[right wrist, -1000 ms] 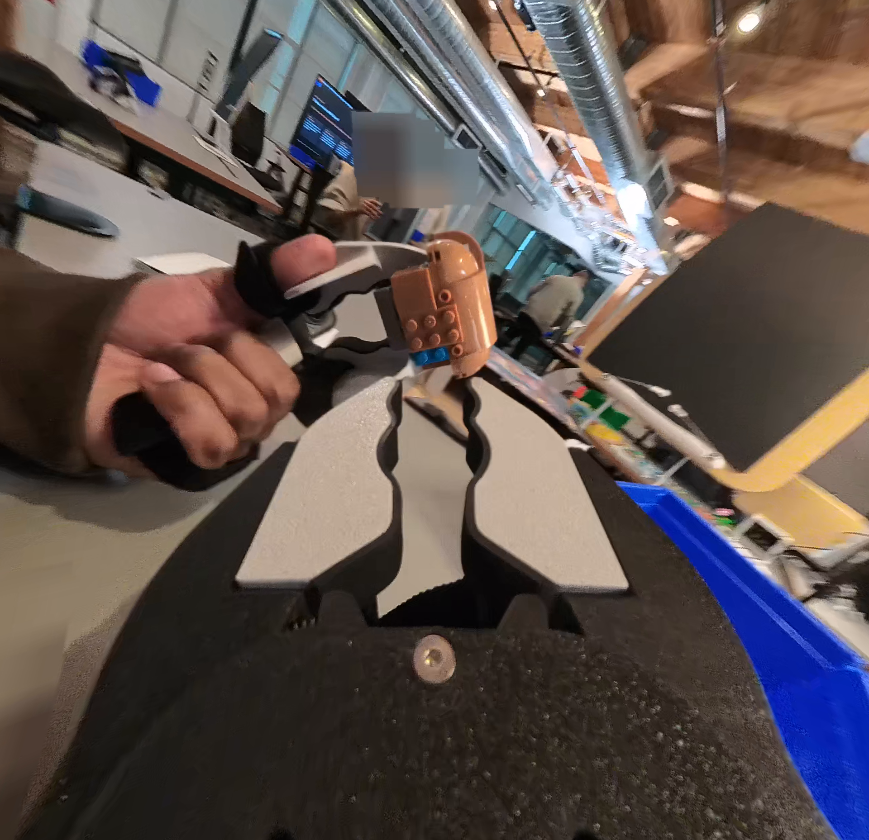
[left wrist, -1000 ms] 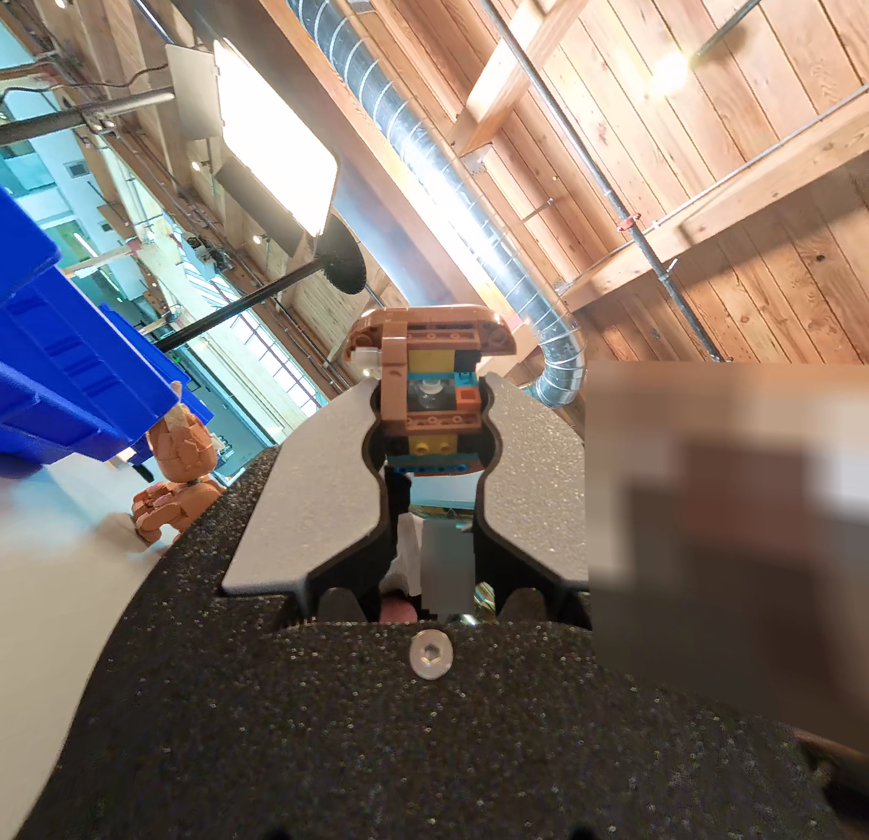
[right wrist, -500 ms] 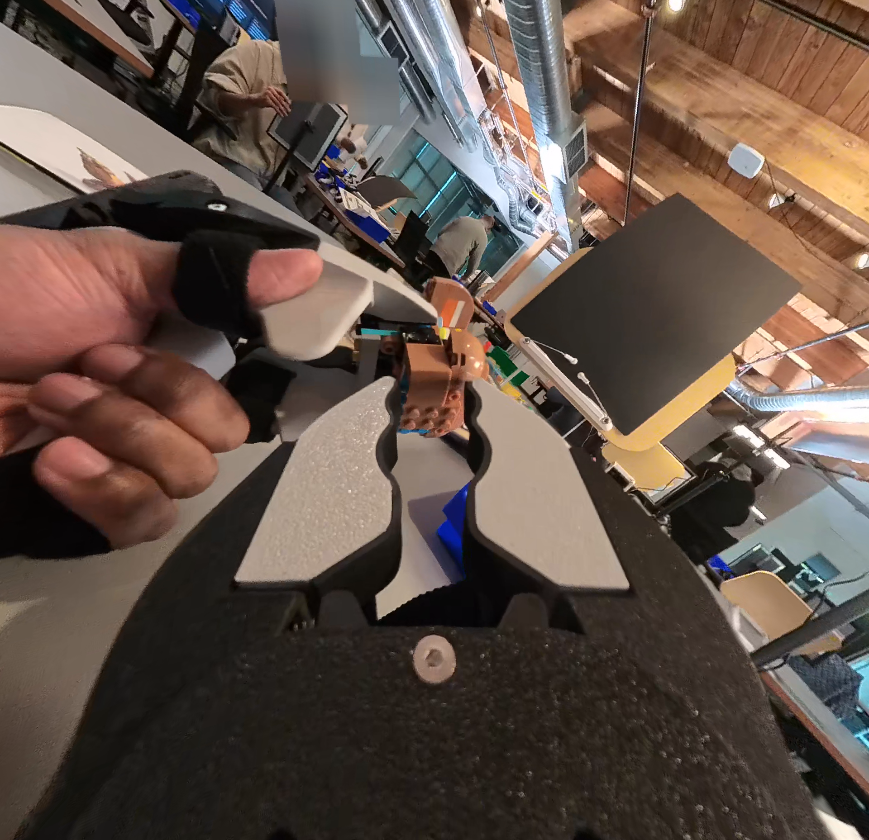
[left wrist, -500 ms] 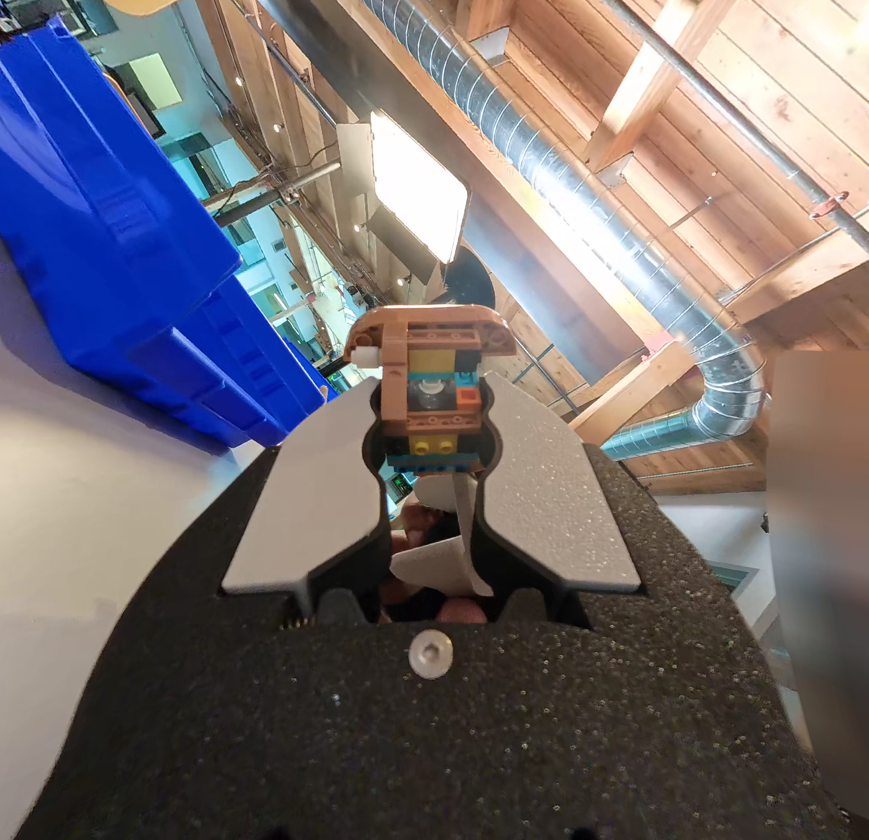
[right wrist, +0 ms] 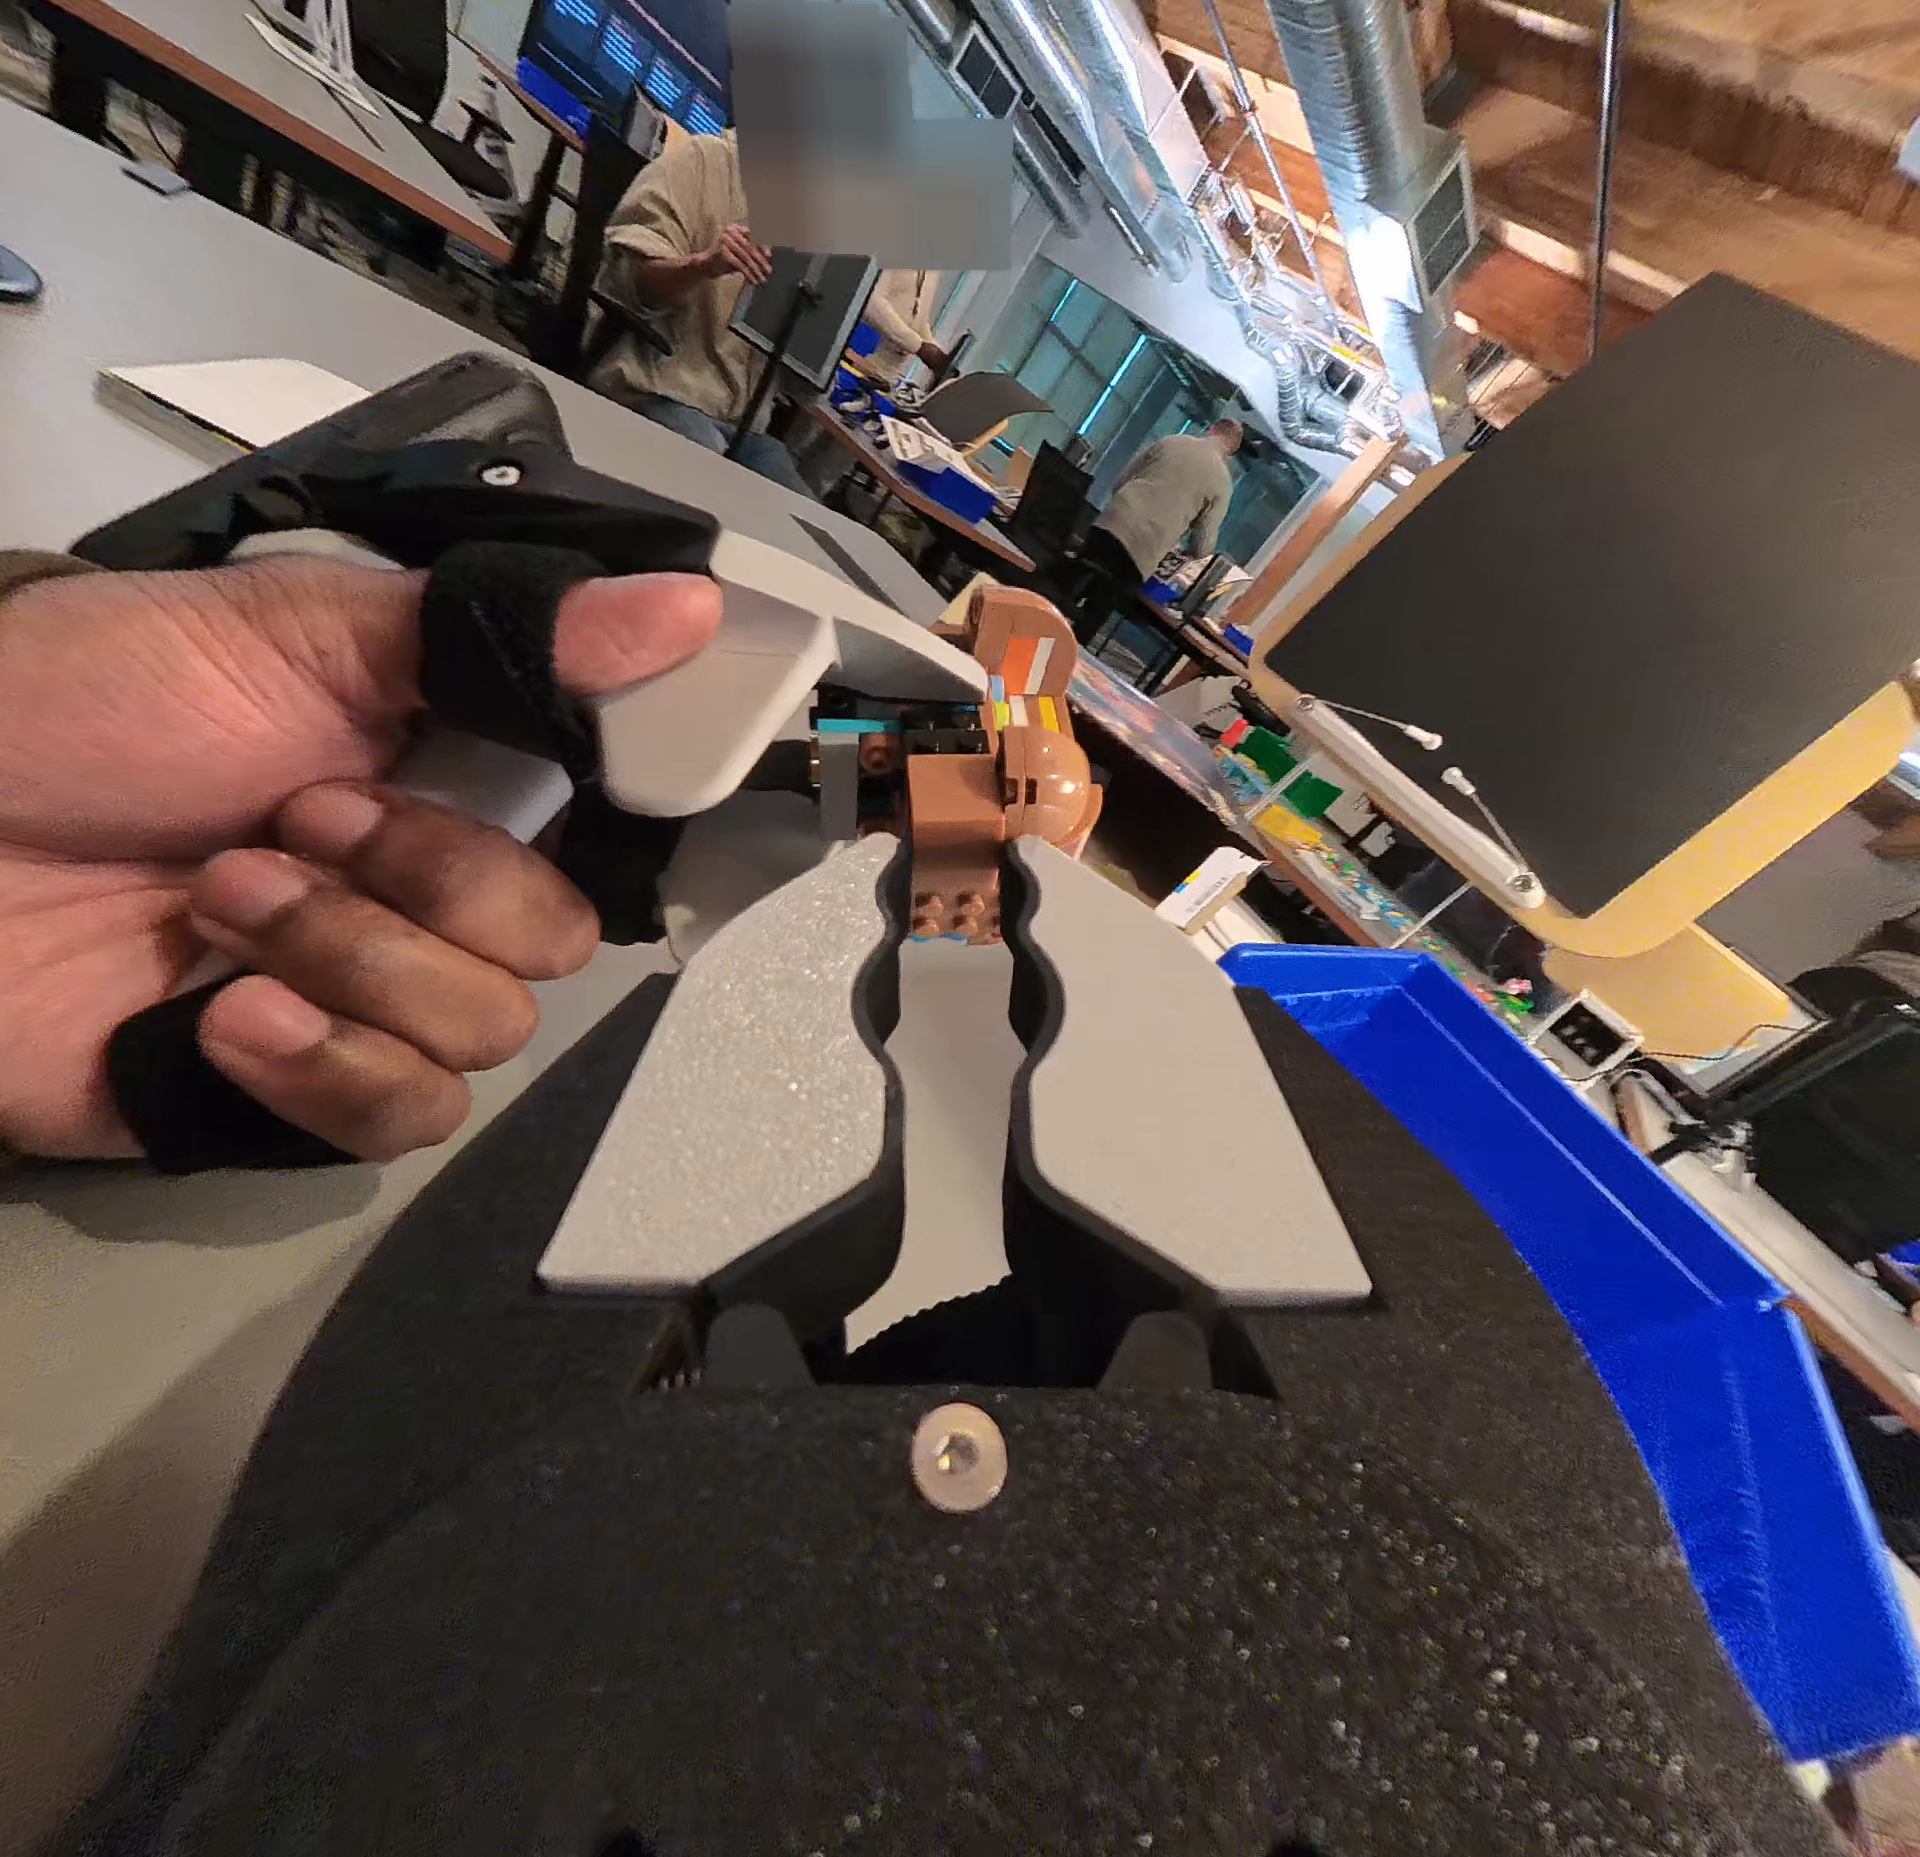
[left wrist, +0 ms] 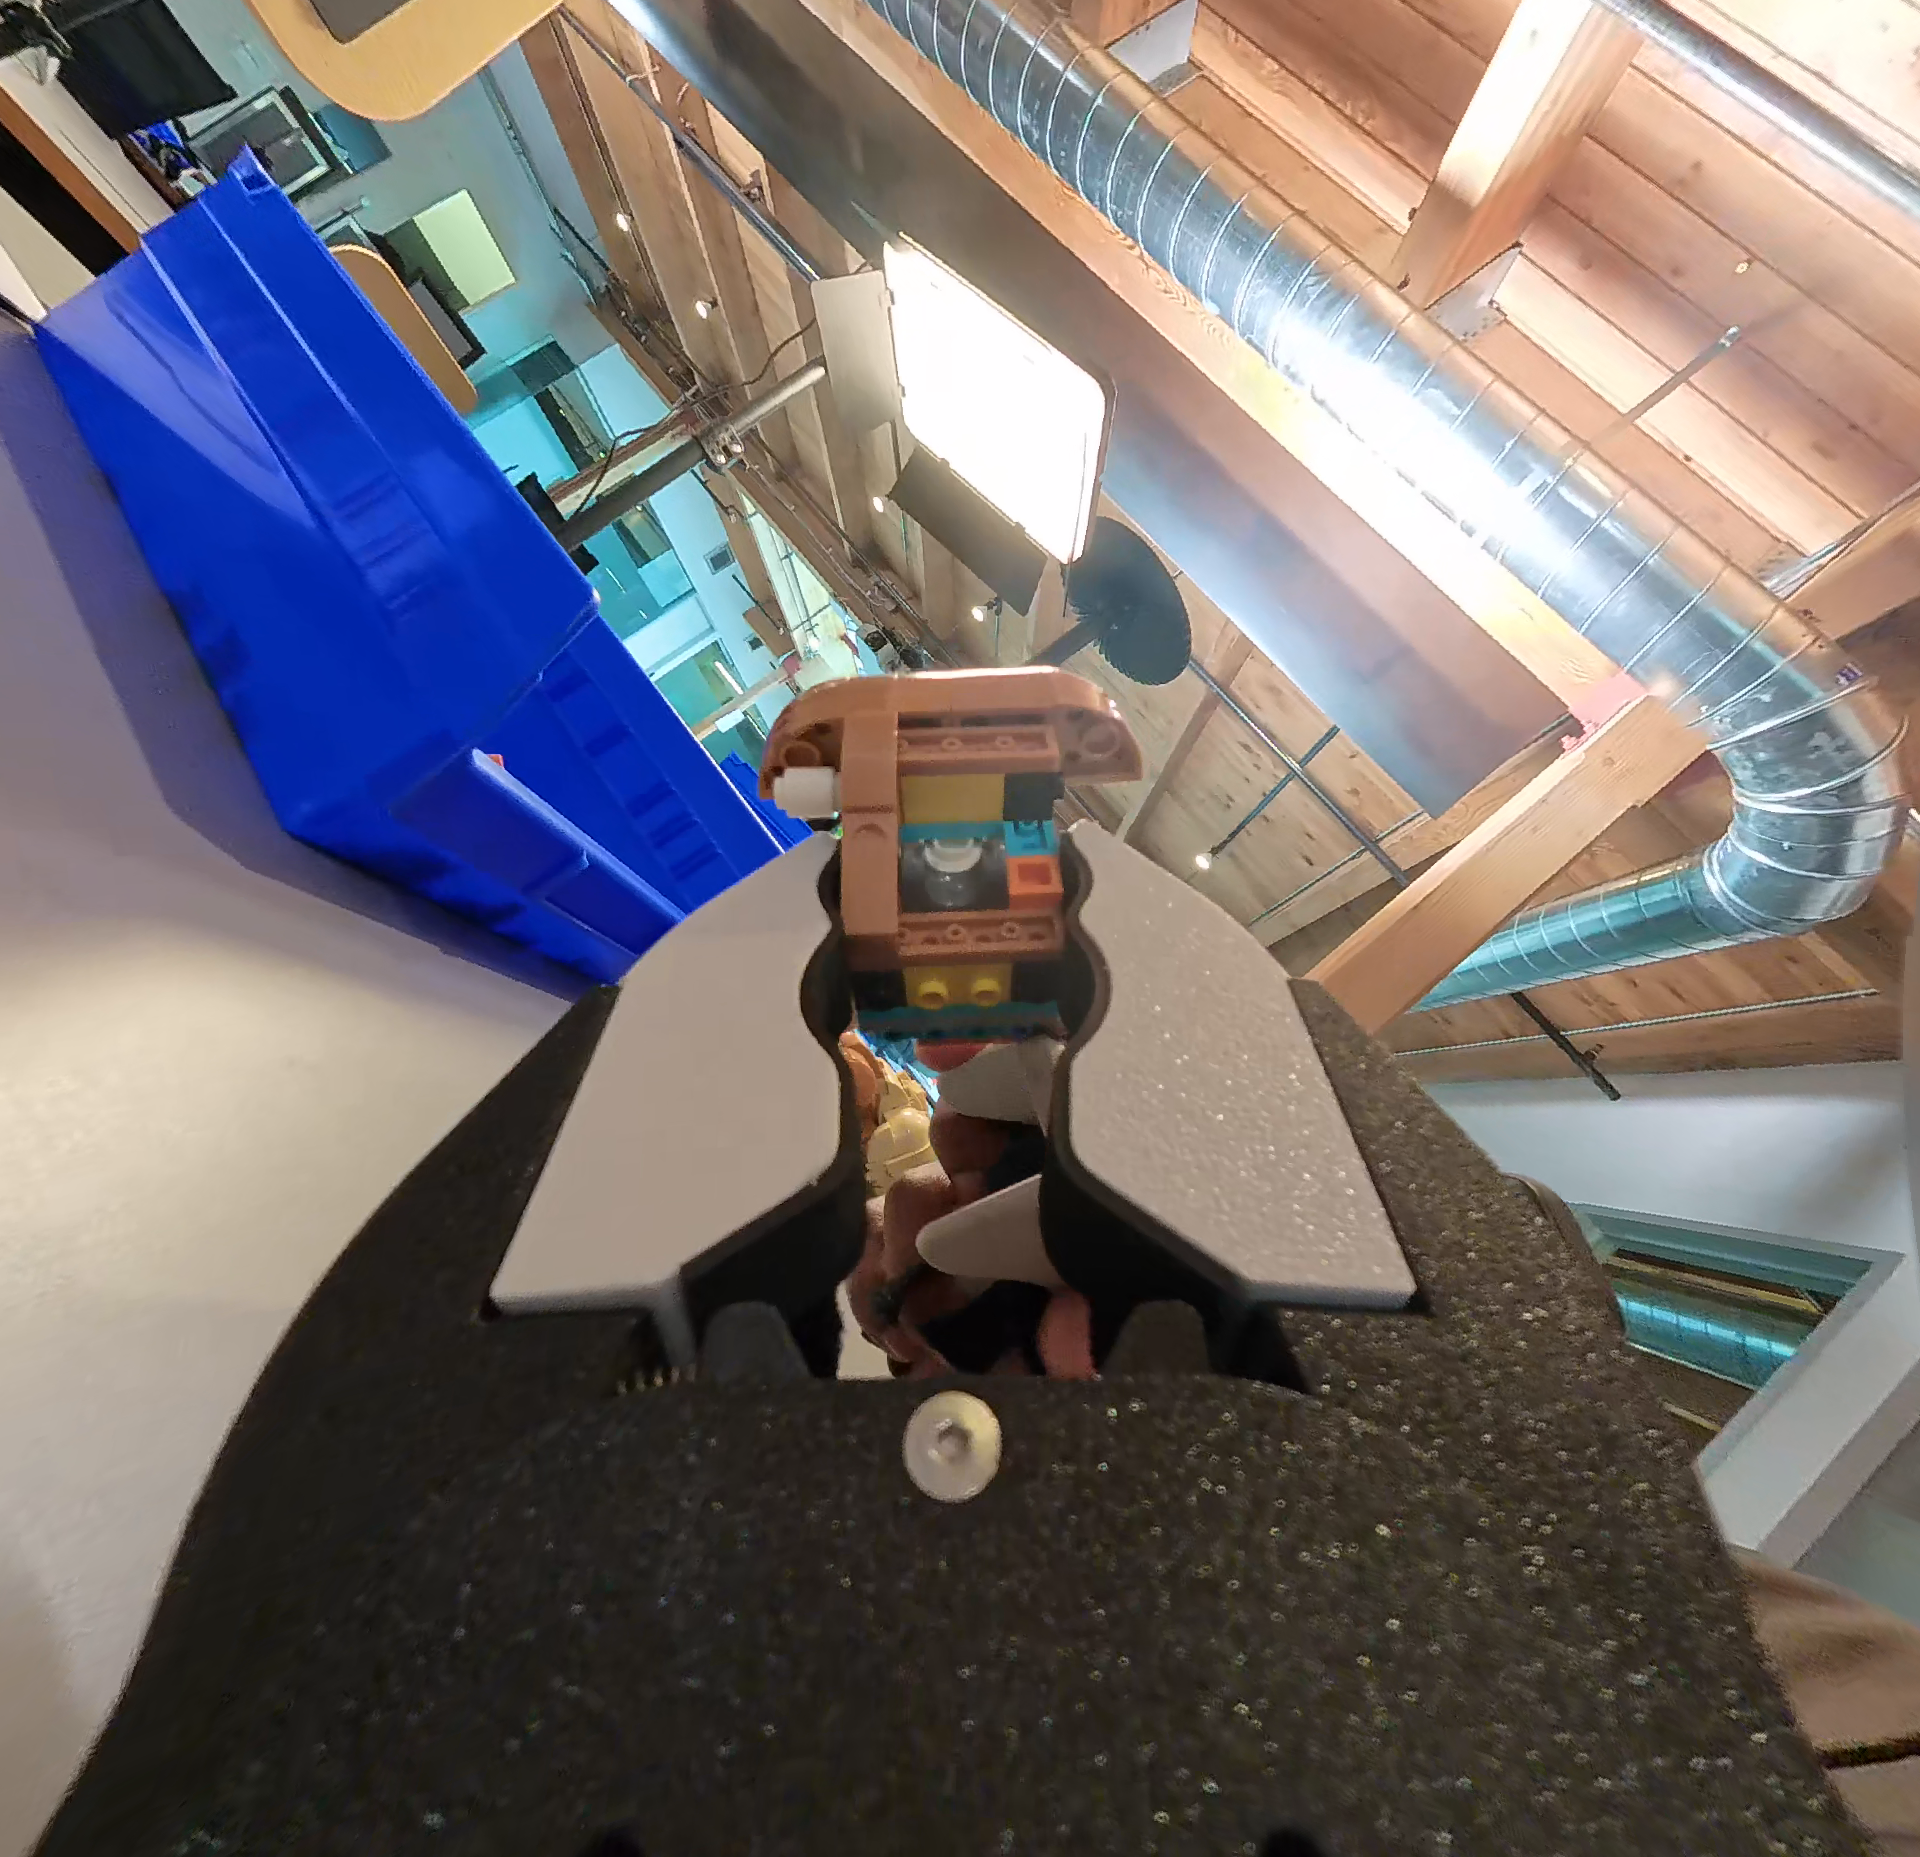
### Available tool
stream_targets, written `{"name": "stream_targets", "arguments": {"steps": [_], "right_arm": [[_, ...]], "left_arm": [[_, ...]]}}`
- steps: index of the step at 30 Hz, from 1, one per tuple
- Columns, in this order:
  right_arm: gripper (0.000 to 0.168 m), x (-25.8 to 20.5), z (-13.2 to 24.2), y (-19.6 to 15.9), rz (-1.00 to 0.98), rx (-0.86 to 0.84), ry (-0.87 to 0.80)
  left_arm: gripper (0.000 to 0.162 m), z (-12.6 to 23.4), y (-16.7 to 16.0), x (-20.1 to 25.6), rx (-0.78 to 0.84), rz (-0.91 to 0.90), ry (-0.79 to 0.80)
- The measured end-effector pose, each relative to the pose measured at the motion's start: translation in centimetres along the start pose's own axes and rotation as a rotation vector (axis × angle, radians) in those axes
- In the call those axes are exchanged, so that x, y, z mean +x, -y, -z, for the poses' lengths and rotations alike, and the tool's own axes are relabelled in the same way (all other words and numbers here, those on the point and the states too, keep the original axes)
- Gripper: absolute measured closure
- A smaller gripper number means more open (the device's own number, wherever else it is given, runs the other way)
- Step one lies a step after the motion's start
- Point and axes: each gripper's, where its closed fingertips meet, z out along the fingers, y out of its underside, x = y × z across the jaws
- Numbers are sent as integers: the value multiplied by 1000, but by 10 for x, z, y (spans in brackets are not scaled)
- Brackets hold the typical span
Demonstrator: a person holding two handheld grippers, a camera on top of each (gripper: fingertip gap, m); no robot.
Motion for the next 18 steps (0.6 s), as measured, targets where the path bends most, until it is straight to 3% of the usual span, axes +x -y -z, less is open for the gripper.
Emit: {"name": "stream_targets", "arguments": {"steps": [7,14,18], "right_arm": [[153,0,0,-3,0,-4,2],[153,-1,-1,-9,31,-43,-1],[154,-1,0,-9,-35,-33,49]], "left_arm": [[125,0,-1,0,-17,-76,36],[125,0,-4,2,-50,-300,122],[125,0,-6,0,-77,-251,108]]}}
